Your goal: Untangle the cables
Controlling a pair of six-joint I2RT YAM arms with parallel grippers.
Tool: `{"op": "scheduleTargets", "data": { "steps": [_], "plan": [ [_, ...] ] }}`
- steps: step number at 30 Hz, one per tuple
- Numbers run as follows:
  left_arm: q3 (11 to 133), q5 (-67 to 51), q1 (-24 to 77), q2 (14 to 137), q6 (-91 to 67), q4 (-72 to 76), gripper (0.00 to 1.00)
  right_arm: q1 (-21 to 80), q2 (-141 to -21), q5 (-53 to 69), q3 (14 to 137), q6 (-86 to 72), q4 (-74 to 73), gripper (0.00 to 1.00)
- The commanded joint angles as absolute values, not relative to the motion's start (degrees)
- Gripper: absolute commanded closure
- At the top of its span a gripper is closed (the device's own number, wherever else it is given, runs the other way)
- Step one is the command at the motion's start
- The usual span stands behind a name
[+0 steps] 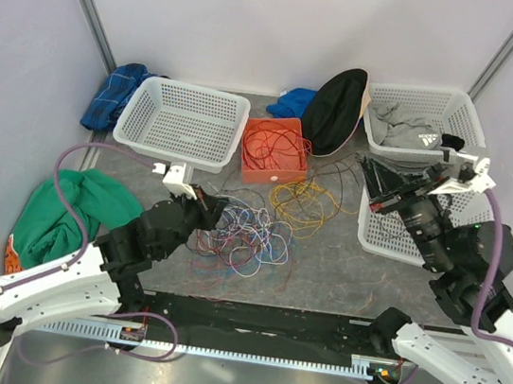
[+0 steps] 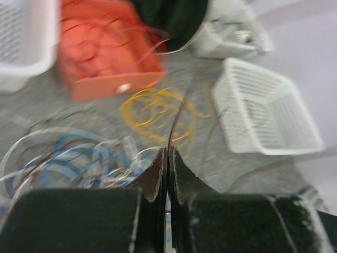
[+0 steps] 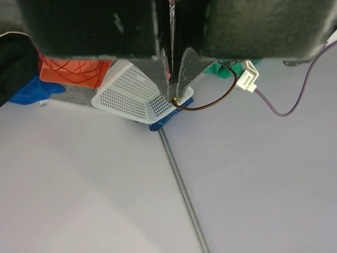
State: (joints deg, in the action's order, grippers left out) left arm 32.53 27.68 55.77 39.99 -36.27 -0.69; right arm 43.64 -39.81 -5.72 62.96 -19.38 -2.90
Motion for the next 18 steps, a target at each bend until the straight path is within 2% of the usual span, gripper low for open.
{"op": "scheduleTargets", "data": {
  "steps": [1, 11, 18],
  "plan": [
    [31.4, 39.1, 55.3, 37.3, -48.7, -22.7, 0.98, 43.6, -39.0, -10.0, 67.8, -16.0, -4.0, 1.0],
    [26.0, 38.2, 54.3, 32.3, -61.7, -38.6, 0.98, 43.7, -36.2, -18.2, 73.8, -11.6, -6.5, 1.0],
    [24.3, 32.1, 54.3, 28.8, -62.9, -38.2, 0.98, 43.6, -36.9, -17.1, 76.5, -11.6, -8.1, 1.0]
  ]
}}
